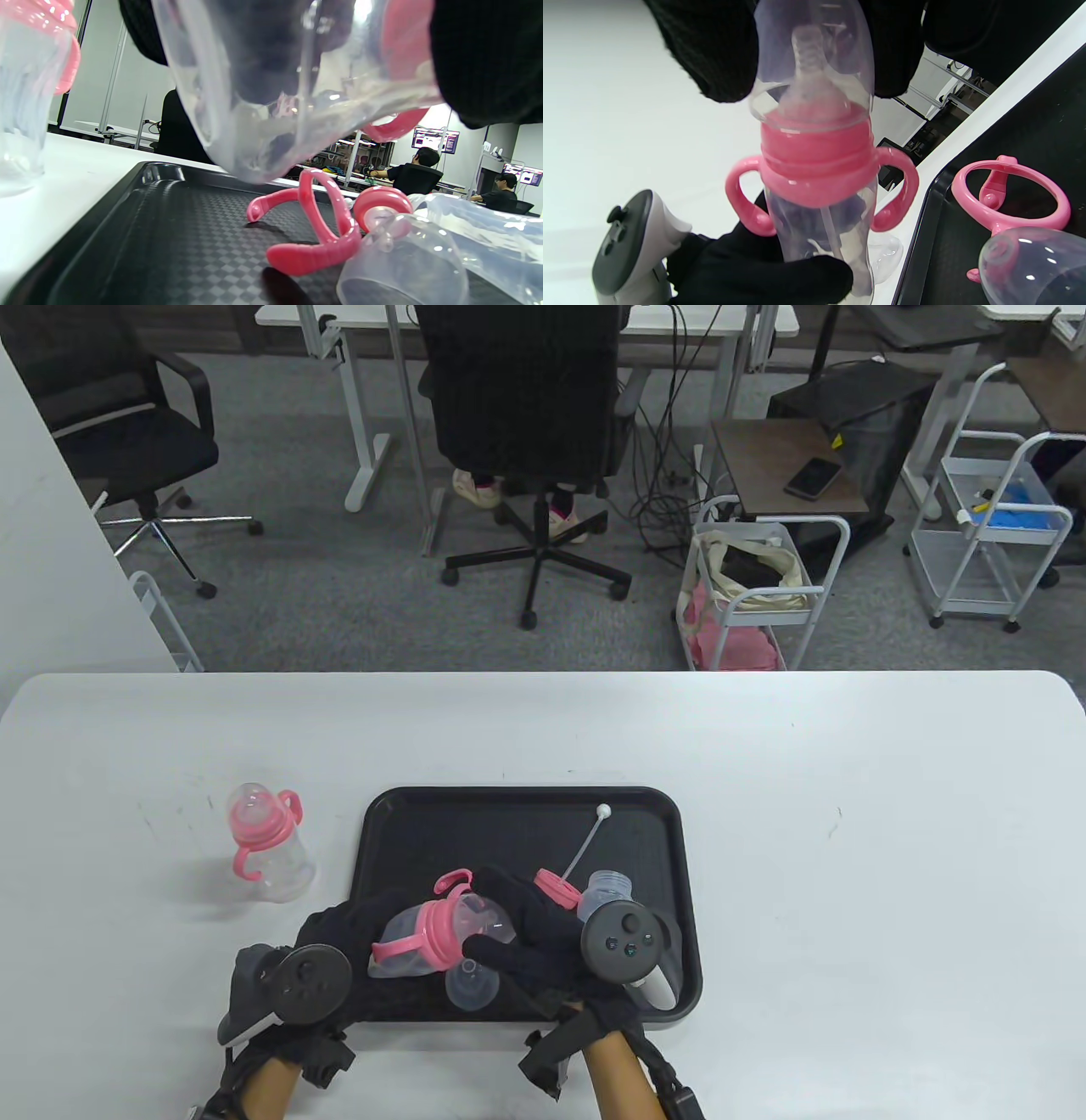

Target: Assemble baby bottles from components

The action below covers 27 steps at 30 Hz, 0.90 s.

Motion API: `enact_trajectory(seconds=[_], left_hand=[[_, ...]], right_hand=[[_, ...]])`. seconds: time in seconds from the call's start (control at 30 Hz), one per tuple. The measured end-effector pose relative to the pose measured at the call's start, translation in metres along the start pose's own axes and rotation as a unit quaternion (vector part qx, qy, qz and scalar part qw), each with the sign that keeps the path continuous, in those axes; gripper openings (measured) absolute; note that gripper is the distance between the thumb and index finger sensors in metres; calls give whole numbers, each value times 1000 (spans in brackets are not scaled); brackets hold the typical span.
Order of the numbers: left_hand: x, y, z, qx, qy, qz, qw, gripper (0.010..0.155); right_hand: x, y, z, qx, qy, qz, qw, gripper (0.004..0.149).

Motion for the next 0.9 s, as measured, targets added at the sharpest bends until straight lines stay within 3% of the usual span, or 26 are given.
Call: enact_trajectory(seconds=[0.17,0.33,0.8,0.83,0.9], left_hand=[[-1,2,5,-7,-14,5,1000,97],[-2,3,10,-18,-40,16,999,97],[2,9,30,-44,-96,67,992,98],[4,11,32,-38,-134,106,985,98],[7,10,36,-46,-160,99,981,99]], right_hand=[[14,-1,3,-2,40,40,998,70],[23,-2,2,1,99,58,993,77],[27,-6,0,17,110,60,992,75],[27,-5,-5,37,99,65,992,75],[30,-9,-15,60,27,78,995,76]])
Point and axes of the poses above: the tracker on the back of each hand, its own z axis roughly to the thumb side, its own y axis roughly from the fingertips to the wrist, x = y × z, the point moved 1 cm from there along -y, roughly from the wrist to the fingertips, and after that the axes turned 14 degrees about x, right-handed, at the moved point
